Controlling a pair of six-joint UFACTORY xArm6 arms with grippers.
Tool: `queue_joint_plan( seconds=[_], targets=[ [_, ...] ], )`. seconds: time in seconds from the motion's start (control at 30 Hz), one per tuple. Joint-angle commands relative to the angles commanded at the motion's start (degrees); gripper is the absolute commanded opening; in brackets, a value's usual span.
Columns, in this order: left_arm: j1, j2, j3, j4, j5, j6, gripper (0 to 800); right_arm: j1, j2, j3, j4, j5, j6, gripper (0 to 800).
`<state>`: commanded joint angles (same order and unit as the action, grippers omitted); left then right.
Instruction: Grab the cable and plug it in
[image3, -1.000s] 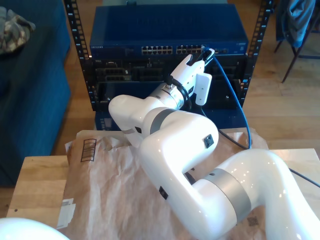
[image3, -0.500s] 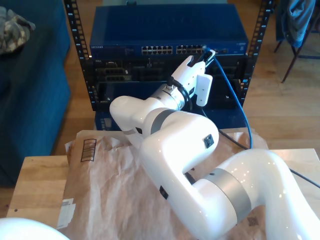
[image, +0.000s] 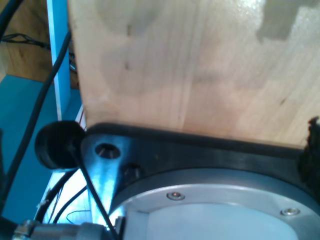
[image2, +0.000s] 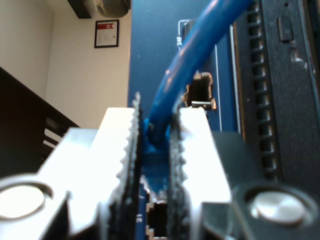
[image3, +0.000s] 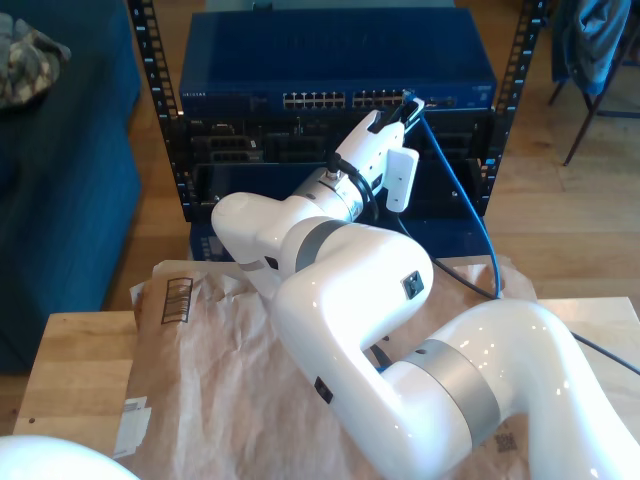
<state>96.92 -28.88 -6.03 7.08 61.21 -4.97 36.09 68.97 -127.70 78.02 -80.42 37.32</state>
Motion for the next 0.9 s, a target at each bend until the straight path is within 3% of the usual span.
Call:
queue_joint_plan(
  seconds=[0.9],
  targets=[
    [0.0, 0.0, 0.0, 0.0, 0.0, 0.0, 800, 0.09, -0.7, 0.0, 1.58, -0.53, 0.0, 0]
  ],
)
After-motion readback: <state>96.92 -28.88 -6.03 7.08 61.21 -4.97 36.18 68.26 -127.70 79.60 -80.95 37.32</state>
